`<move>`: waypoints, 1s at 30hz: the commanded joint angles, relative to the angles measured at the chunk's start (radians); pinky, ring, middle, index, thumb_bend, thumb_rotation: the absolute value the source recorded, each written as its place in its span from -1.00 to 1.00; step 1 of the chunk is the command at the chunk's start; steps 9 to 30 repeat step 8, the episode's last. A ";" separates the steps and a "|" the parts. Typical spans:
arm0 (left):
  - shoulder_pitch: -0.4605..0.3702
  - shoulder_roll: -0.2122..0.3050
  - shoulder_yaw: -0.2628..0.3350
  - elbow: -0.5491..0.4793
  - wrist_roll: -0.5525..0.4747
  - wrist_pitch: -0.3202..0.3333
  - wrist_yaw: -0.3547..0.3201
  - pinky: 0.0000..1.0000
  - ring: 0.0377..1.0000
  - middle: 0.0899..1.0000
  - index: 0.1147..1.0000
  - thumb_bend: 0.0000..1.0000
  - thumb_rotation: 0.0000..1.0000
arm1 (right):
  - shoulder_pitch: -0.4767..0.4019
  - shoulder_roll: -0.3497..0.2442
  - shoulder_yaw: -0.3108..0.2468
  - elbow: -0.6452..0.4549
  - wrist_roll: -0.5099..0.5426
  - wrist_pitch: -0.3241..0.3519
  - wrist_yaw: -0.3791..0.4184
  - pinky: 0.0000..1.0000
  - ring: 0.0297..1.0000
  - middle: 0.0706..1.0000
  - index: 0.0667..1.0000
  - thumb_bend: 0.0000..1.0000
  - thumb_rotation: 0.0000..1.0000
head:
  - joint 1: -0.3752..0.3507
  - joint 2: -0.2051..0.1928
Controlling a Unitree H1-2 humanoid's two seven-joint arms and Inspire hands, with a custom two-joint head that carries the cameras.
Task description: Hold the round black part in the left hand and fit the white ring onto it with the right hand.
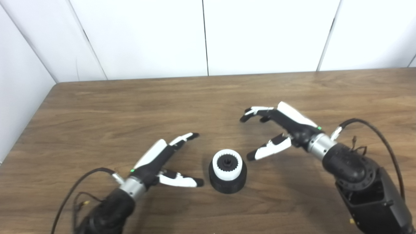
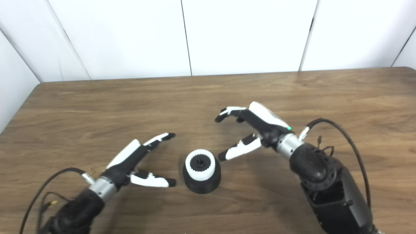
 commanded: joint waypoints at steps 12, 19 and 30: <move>0.034 -0.088 0.301 -0.017 -0.329 -0.035 0.146 0.92 0.97 0.97 0.98 0.67 0.62 | 0.005 0.073 -0.188 0.088 0.197 -0.080 -0.163 0.57 0.73 0.72 0.56 0.50 0.12 | 0.018 -0.025; 0.034 -0.088 0.301 -0.017 -0.329 -0.035 0.146 0.92 0.97 0.97 0.98 0.67 0.62 | 0.005 0.073 -0.188 0.088 0.197 -0.080 -0.163 0.57 0.73 0.72 0.56 0.50 0.12 | 0.018 -0.025; 0.034 -0.088 0.301 -0.017 -0.329 -0.035 0.146 0.92 0.97 0.97 0.98 0.67 0.62 | 0.005 0.073 -0.188 0.088 0.197 -0.080 -0.163 0.57 0.73 0.72 0.56 0.50 0.12 | 0.018 -0.025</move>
